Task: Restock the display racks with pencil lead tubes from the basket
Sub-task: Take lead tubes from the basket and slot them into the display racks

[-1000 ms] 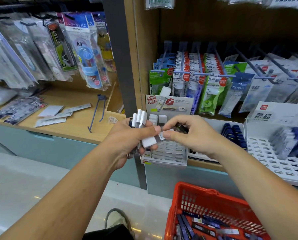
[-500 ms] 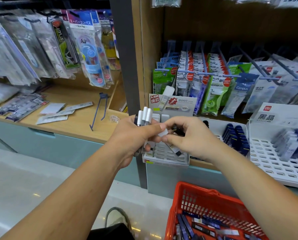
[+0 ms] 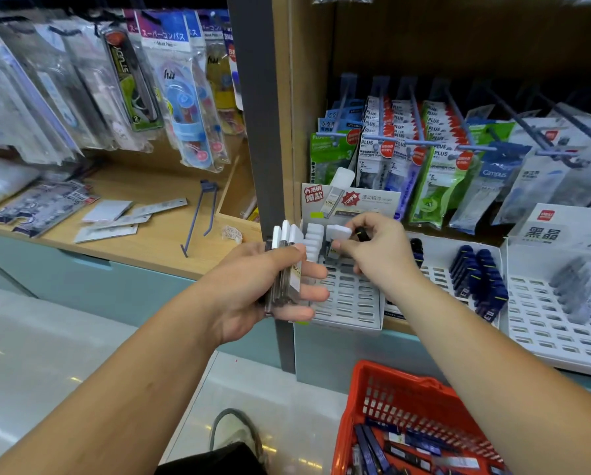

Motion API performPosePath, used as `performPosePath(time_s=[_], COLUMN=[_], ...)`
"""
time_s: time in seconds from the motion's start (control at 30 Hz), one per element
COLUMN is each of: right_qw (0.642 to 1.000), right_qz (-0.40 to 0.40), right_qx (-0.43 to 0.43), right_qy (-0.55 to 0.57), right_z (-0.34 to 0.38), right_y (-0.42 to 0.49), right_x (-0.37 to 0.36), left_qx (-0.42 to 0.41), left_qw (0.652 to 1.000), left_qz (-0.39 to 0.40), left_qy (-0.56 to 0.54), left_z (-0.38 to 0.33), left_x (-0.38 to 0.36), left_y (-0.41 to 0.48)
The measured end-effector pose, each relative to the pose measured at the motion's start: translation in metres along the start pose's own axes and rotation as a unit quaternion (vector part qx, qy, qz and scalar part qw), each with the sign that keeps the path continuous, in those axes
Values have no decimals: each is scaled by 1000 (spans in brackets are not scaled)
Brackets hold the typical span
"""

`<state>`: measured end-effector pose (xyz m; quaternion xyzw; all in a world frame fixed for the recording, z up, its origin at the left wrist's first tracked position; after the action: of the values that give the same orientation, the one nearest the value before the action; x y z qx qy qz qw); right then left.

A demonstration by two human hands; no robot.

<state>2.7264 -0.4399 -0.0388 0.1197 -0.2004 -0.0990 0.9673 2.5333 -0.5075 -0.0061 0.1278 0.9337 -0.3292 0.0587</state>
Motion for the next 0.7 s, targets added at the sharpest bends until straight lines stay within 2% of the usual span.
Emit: performPosePath(time_s=[0.13,0.27,0.4,0.57,0.63,0.7], right_qw=[999,995,980,932,940,976], right_qz=[12,31,22,34,24,9], right_qx=[0,15,88,192,178,135], right_qy=[-40,-93,-175,-305,-291,-170], right_z=[-7,-9,-1,2,4,9], right_y=[9,14,7,0,0,-1], right_x=[-4,-5,-10,-15,-9,-2], left_qx=[-19,-42,-39,-42,-45,-51], left_qw=[998,997,997,998,997,993], left_qz=[-15,-37,-33,-32,-42,-63], left_qy=[56,60,59,37,44,82], left_z=[1,2,4,7,7,6], left_x=[4,11,15,20,20,20], left_y=[0,4,7,12,13,12])
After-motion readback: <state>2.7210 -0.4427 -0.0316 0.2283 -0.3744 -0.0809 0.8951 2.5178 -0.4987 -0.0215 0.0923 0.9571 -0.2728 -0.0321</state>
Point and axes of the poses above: each hand's wrist, its own y-axis towards the middle knuckle, its own x-axis out of the back of the hand, z = x × y, the point moved 6 cm from there along y, towards the middle knuckle, and after that the axes turned 11 degrees about x, right-handed, at the moved point
